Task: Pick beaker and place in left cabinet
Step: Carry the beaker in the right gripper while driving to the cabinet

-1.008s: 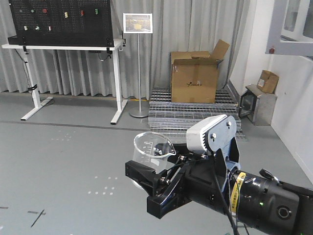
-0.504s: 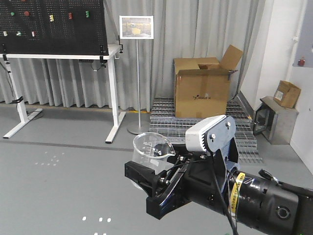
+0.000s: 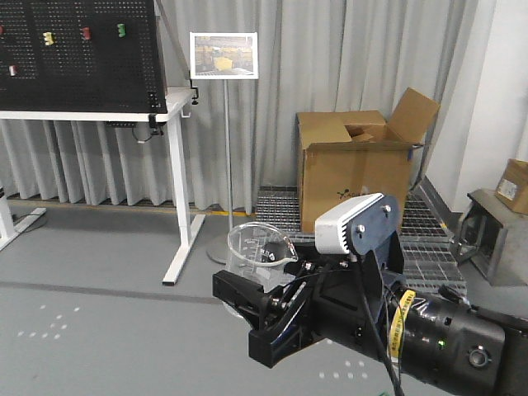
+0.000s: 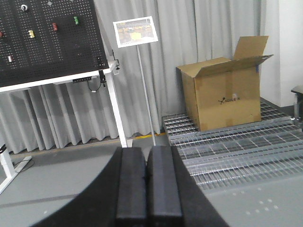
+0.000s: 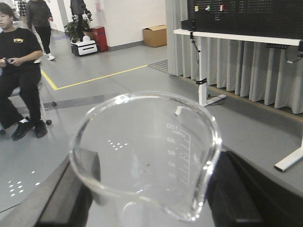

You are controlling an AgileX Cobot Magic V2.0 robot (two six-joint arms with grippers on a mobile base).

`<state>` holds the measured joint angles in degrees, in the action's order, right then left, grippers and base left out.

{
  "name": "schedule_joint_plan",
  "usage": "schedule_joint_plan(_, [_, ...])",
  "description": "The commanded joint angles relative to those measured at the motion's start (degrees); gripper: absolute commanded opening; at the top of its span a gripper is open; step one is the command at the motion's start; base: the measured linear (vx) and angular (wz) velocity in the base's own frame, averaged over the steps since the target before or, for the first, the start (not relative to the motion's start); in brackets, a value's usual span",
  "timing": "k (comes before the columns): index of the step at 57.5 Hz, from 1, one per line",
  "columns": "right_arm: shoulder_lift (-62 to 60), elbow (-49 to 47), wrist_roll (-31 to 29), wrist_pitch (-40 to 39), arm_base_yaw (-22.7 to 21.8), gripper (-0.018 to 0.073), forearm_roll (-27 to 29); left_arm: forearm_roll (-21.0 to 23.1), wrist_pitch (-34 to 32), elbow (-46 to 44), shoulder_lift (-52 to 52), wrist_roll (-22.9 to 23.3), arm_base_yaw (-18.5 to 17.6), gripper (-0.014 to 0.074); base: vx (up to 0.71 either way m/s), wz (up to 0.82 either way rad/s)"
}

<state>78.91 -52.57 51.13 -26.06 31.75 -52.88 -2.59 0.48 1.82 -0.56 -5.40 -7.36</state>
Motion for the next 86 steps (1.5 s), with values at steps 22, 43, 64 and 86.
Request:
schedule_joint_plan(22, [-2.0,-1.7,-0.4,-3.0,-0.3,0.0028,1.5,0.2,-4.8,0.9,-1.0,0.2,0.0,0.0001,0.71,-0.02])
schedule_joint_plan(43, [-2.0,-1.7,-0.4,-3.0,-0.3,0.0028,1.5,0.2,-4.8,0.9,-1.0,0.2,0.0,0.0001,0.65,-0.13])
schedule_joint_plan(64, [-2.0,-1.7,-0.4,-3.0,-0.3,0.0028,1.5,0.2,-4.8,0.9,-1.0,0.2,0.0,0.0001,0.51,-0.34])
schedule_joint_plan(86, [-1.9,-1.7,-0.4,-3.1,-0.3,0.0028,1.6,0.2,-4.8,0.9,-1.1,0.2,0.0,0.0001,0.35,-0.52])
